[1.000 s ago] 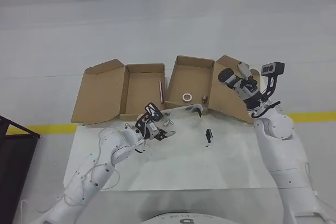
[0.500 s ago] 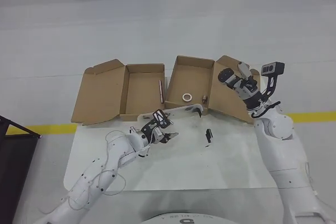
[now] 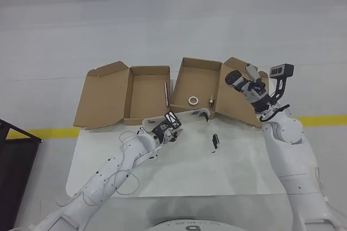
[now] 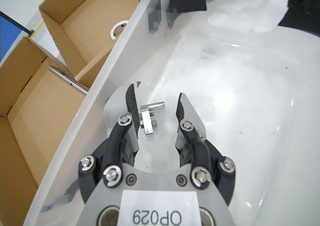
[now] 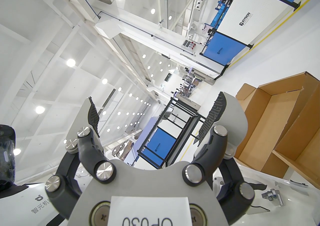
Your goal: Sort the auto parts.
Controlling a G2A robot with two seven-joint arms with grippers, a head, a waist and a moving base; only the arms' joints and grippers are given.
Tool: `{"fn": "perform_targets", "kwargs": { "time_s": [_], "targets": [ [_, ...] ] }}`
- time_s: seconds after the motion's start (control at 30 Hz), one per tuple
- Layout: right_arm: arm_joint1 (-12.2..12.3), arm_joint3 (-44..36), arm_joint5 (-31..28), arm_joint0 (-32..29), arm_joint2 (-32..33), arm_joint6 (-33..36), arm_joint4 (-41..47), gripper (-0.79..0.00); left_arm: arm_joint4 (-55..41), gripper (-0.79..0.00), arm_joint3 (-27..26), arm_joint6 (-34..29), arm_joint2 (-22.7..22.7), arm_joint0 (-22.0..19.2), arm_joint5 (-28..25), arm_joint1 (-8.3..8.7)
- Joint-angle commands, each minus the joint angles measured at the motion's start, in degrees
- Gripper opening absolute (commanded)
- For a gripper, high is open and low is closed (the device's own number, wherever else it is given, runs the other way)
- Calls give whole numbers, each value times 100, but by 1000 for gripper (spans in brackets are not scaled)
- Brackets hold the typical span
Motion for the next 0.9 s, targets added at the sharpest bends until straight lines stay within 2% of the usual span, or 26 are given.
{"fn": "perform_targets", "kwargs": {
  "time_s": [0.0, 0.27, 0.57, 0.73, 0.87],
  "targets": [
    [0, 0, 0, 0, 0, 0, 0, 0, 19, -437, 51, 17, 14, -32, -100, -11],
    [0, 0, 0, 0, 0, 0, 0, 0, 109, -443, 120, -138, -23, -74, -298, -28],
    [0, 0, 0, 0, 0, 0, 0, 0, 105, -459, -161, -356, -251, -14, -623, 26],
    [0, 0, 0, 0, 0, 0, 0, 0, 509, -397, -459, -663, -387, 107, -446, 82],
    [0, 0, 0, 0, 0, 0, 0, 0, 672, -280, -485, -865, -392, 132, -431, 83]
  ]
}}
